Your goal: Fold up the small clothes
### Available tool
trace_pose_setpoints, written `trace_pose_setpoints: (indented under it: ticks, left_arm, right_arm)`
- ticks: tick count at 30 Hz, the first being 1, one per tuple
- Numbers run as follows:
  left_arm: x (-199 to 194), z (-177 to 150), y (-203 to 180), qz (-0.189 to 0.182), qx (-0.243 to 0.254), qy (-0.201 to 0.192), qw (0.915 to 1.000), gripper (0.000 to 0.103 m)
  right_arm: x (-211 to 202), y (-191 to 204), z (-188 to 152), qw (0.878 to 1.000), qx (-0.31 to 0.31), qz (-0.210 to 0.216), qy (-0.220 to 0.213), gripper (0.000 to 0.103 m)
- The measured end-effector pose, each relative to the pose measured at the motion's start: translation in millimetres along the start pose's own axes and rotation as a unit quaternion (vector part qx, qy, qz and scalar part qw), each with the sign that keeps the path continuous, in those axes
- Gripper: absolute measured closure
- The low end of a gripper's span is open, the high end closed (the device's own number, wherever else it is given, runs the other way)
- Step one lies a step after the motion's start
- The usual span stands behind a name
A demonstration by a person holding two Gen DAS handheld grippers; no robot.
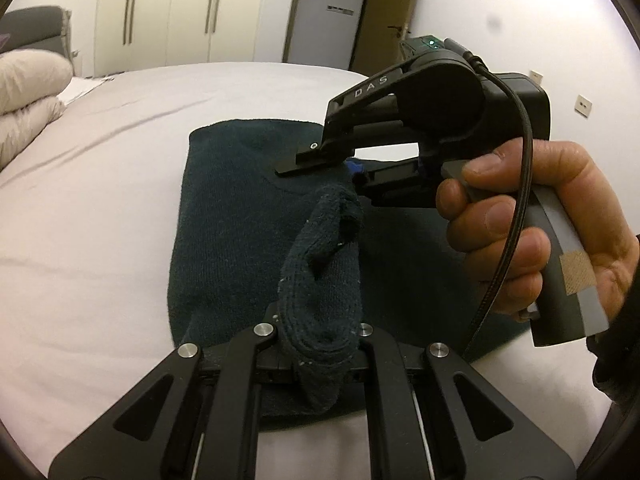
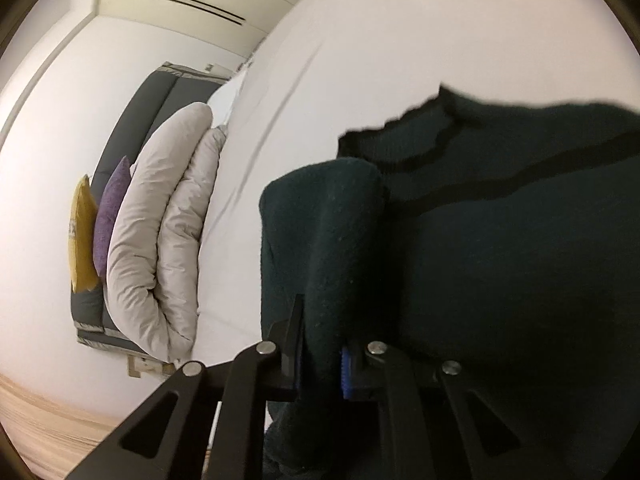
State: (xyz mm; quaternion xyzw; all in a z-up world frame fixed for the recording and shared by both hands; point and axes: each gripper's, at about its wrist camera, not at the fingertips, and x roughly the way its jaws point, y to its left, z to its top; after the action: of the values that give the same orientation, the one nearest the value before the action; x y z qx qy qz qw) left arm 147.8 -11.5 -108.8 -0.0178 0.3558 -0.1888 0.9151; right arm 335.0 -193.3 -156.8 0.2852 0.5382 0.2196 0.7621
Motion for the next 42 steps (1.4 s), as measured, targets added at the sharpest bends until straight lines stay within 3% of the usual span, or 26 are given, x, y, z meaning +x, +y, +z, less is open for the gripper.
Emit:
trace_pose_setpoints:
  ticks: [6,18,24,30,33,34,35,37,39,42]
  left_arm:
    - [2,10,-49,-0.025,0.044,0.000,0.9987,0.095]
    - [44,26,-157,-0.088,0.120,0.026,0.9885,0.095]
    - [57,22,-177,-0.098,0.130,0.040,0.9859,0.095]
    - [73,4,-187,-0.083,0.136,0.072,0.9845,0.095]
    - [80,7,-191,-0.092,0.124,0.079,0.9849,0.082]
    - [77,7,-192,-0.099,0.120,0.084,0.9843,0.072]
    - [70,5,-187,-0.116,0.111,0.094,0.9826,0.052]
    - [50,1,-173,-0.157,0.090,0.094,0.9791,0.034]
    - [28,-12,-160,-0.184,0.089,0.089,0.9749,0.033]
    - [11,-15,-126,-0.184,0.060,0.076,0.9782,0.033]
  right_arm:
    - [-56,-26,1,0.999,-0.004,-0.011,-0.033,0.090]
    - [-161,-113,4,0.995,0.024,-0.055,-0.080,0.090]
    - [-181,-137,3,0.994,0.031,-0.064,-0.081,0.090]
    - [-171,-157,0,0.994,0.052,-0.071,-0.065,0.090]
    - [-165,-162,-1,0.993,0.066,-0.065,-0.069,0.090]
    - [-165,-162,-2,0.993,0.070,-0.062,-0.072,0.090]
    - [-167,-164,-2,0.993,0.076,-0.056,-0.074,0.089]
    - [-171,-165,-7,0.993,0.082,-0.050,-0.075,0.086]
    - [-180,-161,-17,0.992,0.079,-0.051,-0.082,0.080]
    - [-190,-152,-39,0.992,0.078,-0.041,-0.089,0.071]
